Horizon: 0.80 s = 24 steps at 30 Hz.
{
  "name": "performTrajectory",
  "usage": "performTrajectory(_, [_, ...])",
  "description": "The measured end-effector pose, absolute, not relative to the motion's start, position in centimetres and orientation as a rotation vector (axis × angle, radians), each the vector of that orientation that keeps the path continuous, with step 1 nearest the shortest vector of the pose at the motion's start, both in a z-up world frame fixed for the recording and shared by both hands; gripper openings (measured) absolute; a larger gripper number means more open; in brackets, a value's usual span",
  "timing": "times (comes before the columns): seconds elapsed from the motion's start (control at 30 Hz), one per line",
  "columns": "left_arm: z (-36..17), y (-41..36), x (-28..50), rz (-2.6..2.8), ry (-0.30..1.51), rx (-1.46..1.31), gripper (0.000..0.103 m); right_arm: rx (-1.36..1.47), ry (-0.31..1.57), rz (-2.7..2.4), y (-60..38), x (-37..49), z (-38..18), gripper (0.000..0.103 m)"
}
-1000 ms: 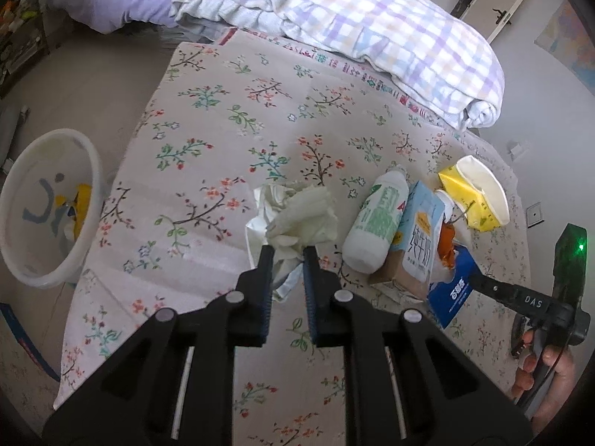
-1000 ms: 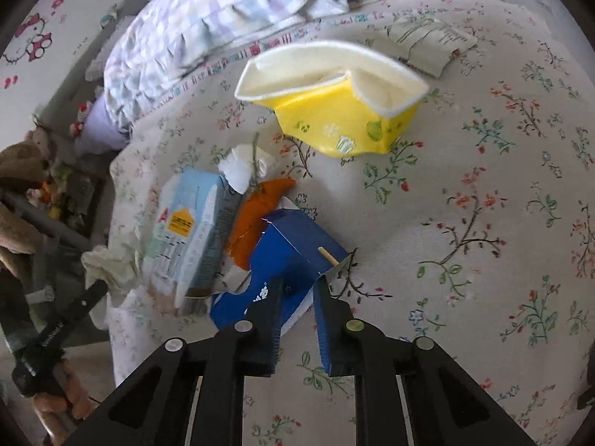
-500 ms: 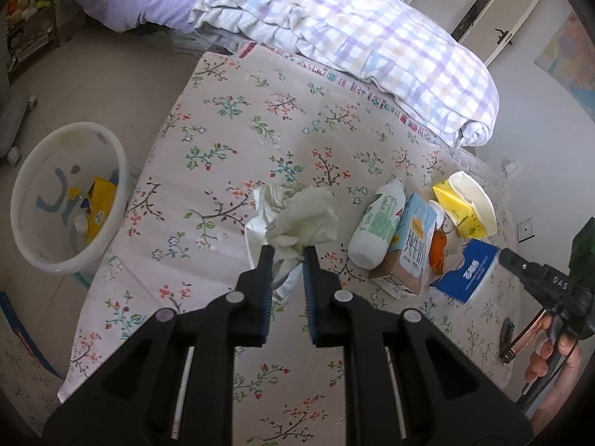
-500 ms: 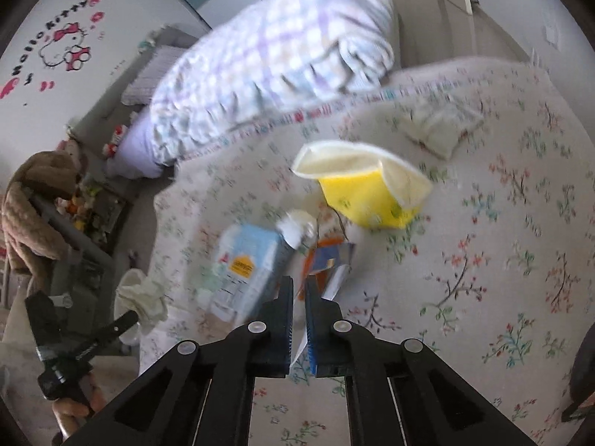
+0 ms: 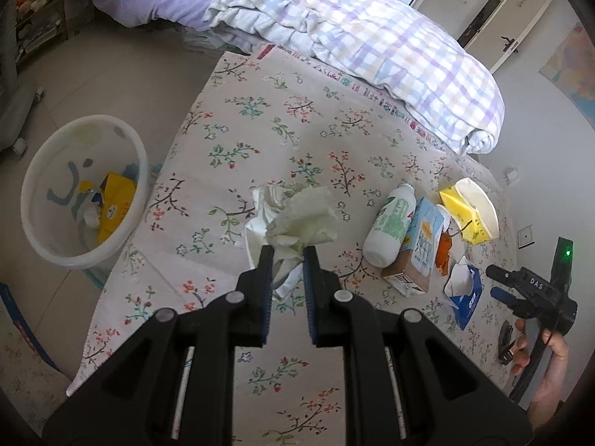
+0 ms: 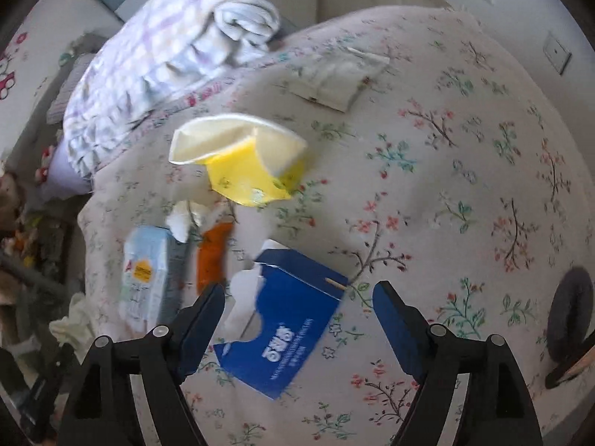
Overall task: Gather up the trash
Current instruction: 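Carry the tissue and blue box to the wastebasket and open both tools over it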
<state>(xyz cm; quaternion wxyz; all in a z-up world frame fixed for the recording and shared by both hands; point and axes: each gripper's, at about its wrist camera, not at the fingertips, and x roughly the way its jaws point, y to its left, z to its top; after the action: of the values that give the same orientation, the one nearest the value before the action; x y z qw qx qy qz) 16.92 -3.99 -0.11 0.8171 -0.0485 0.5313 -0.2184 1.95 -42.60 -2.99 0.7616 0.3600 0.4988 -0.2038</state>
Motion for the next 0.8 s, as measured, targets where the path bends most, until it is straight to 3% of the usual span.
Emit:
performTrajectory(0.27, [-0.3,-4.1,16.8,-0.467,1.138,-0.094,0.017,0.682,1.172,-0.430,-39.5,3.8,-5.7,0.081])
performTrajectory(0.33, [-0.3,-4.1,16.7,-0.466,1.136,-0.090,0.017,0.657,1.157,-0.456,-39.3,3.8,-5.8,0.072])
performTrajectory(0.37, [-0.3,-4.1,16.7,-0.466,1.136,-0.091,0.017,0.642,1.150,-0.448,-39.3,3.9,-5.7,0.049])
performTrajectory(0.8, [1.6,-0.3,17.9,-0.421,1.068,-0.170,0.017,0.624,0.948,-0.283,-36.6,3.2,1.5,0.049])
